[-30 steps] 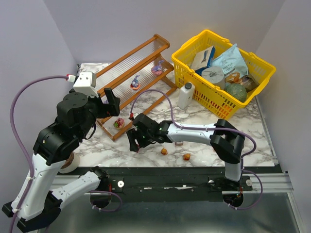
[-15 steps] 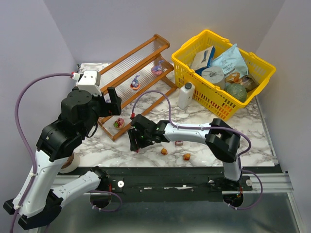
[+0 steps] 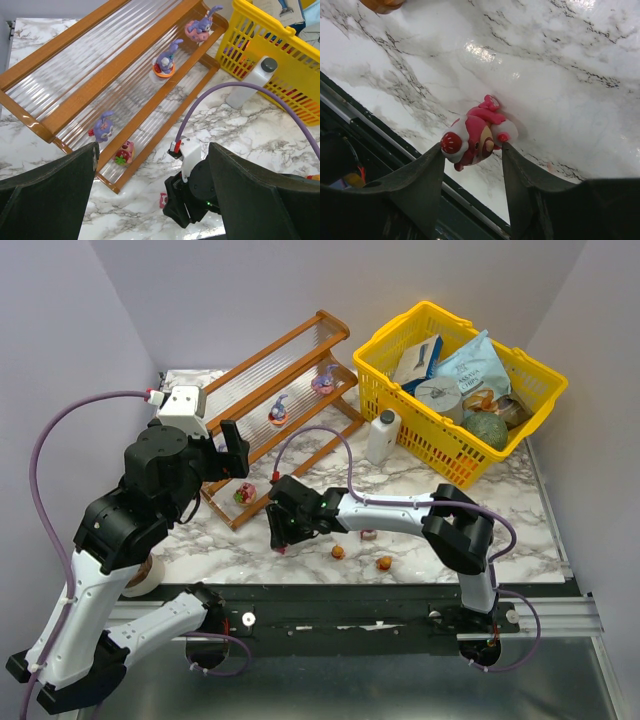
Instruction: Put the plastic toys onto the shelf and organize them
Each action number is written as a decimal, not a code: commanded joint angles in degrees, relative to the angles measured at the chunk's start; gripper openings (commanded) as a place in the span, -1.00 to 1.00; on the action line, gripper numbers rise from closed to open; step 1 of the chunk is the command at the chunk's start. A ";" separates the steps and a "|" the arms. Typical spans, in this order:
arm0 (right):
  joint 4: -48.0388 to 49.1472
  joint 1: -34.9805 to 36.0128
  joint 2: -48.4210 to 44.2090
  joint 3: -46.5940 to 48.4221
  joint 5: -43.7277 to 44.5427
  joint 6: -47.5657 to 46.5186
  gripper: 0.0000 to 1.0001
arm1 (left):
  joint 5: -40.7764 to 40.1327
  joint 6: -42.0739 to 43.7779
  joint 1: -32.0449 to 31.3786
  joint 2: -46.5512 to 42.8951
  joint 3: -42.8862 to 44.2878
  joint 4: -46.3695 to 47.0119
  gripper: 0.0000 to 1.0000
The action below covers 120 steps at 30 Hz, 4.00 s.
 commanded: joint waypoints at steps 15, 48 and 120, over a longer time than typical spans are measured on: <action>-5.98 0.05 1.87 6.32 8.07 0.35 -0.77 | -0.87 0.17 -0.31 -0.54 0.92 0.30 0.98; -11.52 -16.48 10.91 25.92 21.70 27.42 -0.80 | -3.42 0.79 -0.31 0.78 2.85 0.30 0.98; -21.36 -16.74 21.81 35.50 19.34 35.95 -0.33 | -5.45 0.61 -0.31 0.78 2.06 -0.84 0.98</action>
